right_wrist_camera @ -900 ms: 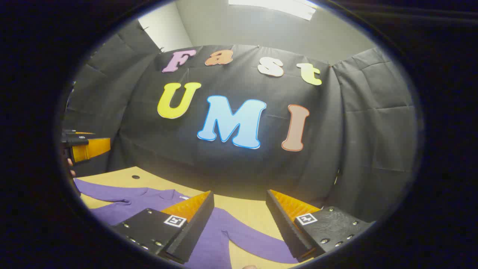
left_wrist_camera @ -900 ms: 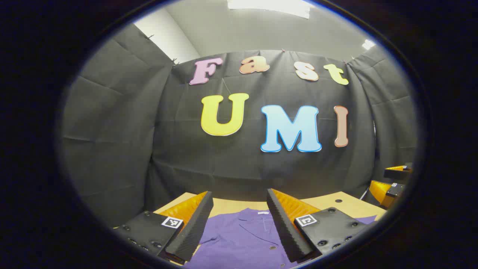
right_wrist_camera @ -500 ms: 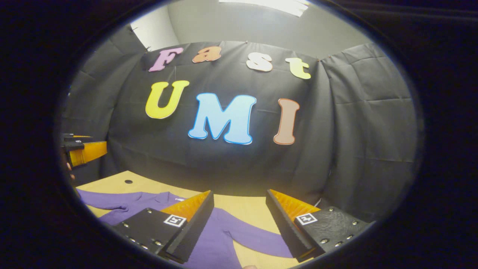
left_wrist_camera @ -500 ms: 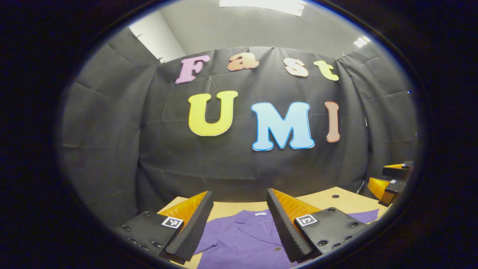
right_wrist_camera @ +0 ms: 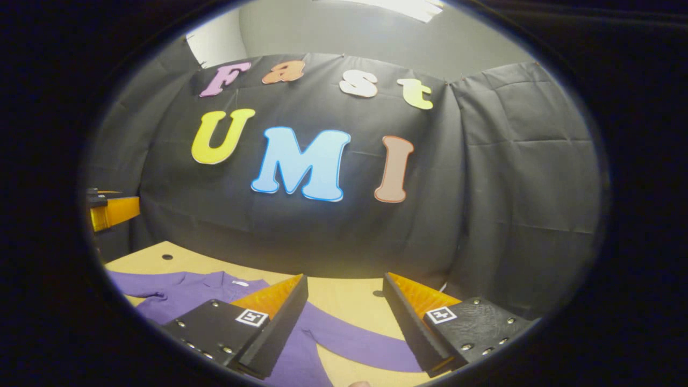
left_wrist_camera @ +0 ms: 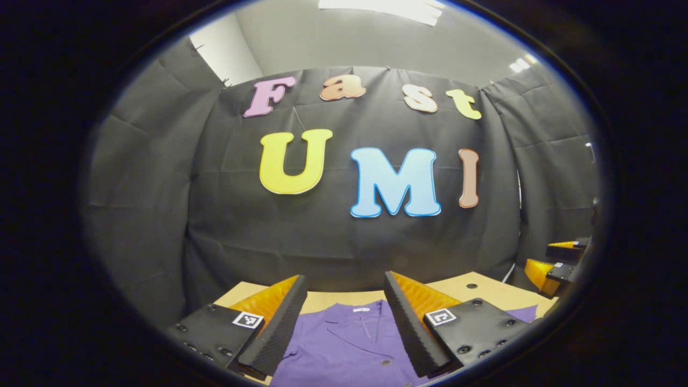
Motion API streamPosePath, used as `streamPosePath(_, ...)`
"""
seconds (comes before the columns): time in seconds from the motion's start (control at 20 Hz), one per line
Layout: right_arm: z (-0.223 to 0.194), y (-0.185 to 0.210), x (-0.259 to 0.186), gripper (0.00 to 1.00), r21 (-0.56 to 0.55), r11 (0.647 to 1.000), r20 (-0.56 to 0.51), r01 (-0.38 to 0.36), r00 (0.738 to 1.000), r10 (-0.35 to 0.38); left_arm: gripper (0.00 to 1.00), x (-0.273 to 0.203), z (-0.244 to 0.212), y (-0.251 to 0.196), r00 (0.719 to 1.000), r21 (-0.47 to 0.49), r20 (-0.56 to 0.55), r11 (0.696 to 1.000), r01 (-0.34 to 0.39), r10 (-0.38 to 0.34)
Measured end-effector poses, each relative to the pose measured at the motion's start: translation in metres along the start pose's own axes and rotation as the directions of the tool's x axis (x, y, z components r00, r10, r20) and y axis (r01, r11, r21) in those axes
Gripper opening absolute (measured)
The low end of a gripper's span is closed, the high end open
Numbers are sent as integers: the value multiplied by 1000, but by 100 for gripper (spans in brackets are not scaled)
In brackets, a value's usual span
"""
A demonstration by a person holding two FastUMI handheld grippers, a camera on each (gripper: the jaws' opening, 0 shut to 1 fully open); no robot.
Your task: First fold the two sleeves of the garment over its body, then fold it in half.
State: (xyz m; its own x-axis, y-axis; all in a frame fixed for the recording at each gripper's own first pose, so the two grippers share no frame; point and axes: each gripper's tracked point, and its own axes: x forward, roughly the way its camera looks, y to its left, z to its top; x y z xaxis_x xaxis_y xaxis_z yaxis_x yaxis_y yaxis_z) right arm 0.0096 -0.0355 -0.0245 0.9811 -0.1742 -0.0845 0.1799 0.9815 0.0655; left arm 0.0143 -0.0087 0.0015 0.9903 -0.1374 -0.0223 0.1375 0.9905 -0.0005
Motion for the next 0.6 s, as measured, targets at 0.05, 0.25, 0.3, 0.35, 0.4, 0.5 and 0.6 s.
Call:
streamPosePath(0.05, -4, -7, 1, 91, -1, 1000, -16, 16, 1000, -16, 94, 0, 0, 0, 1000, -3, -2, 1000, -5, 5)
streamPosePath(0.25, -36, -45, 7, 91, -10, 995, -96, 98, 990, -99, 94, -1, -3, 5, 999, -4, -15, 1000, -31, 31)
streamPosePath(0.3, -45, -56, 9, 91, -8, 993, -118, 121, 986, -121, 94, -1, -4, 8, 999, -1, -18, 999, -43, 43)
streamPosePath(0.35, -55, -67, 10, 91, -6, 989, -143, 144, 979, -144, 94, -2, -4, 10, 998, 1, -18, 999, -53, 53)
streamPosePath(0.4, -67, -78, 10, 91, -5, 986, -168, 168, 972, -166, 94, -2, -4, 13, 998, 4, -20, 998, -62, 62)
streamPosePath(0.5, -92, -98, 12, 91, -8, 977, -220, 212, 953, -208, 94, -4, -3, 18, 996, 20, -23, 996, -84, 84)
streamPosePath(0.6, -115, -117, 13, 91, -14, 969, -268, 248, 932, -243, 94, -6, -2, 21, 995, 30, -26, 995, -97, 98)
